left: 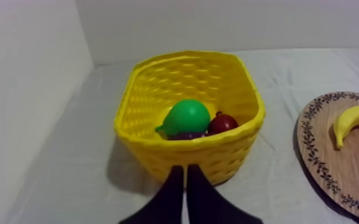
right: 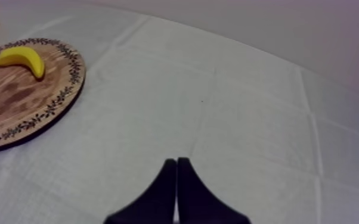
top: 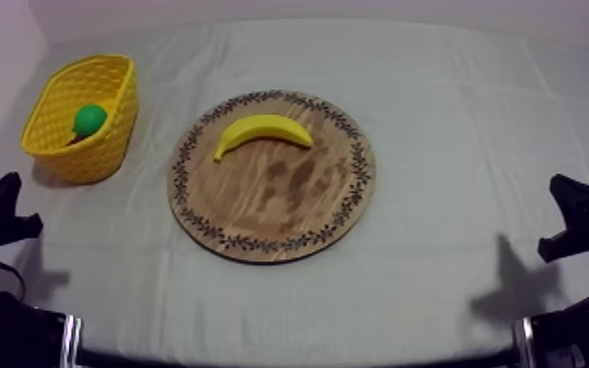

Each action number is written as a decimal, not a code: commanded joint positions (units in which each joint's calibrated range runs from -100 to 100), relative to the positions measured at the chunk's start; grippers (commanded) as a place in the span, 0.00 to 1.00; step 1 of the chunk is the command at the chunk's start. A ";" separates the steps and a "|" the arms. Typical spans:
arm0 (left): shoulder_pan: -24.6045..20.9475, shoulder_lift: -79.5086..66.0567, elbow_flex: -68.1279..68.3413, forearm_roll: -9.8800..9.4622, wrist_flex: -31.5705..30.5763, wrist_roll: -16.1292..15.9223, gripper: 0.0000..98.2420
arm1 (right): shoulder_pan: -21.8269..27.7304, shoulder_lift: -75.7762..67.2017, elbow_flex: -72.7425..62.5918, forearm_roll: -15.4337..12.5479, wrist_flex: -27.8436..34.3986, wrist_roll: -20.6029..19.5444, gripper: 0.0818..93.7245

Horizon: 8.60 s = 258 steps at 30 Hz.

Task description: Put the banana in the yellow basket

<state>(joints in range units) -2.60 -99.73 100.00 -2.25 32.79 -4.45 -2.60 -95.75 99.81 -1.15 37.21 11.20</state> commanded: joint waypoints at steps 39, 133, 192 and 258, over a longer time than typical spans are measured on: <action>-0.40 8.77 -9.22 -9.15 0.46 7.85 0.00 | 0.00 0.00 -0.03 0.00 0.05 0.01 0.00; 27.24 103.29 -96.40 -4.77 31.72 -13.06 0.02 | 0.00 0.00 -0.03 0.00 0.05 0.01 0.00; 29.97 130.11 -99.51 -5.33 33.58 -16.98 0.66 | 0.00 0.00 -0.03 0.00 0.05 0.01 0.00; 26.90 137.50 -107.20 -2.09 26.55 -15.58 0.21 | 0.00 0.00 -0.03 0.00 0.05 0.01 0.00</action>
<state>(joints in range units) 24.60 39.71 -8.13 -4.84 59.39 -20.08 -2.60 -95.75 99.81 -1.15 37.24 11.20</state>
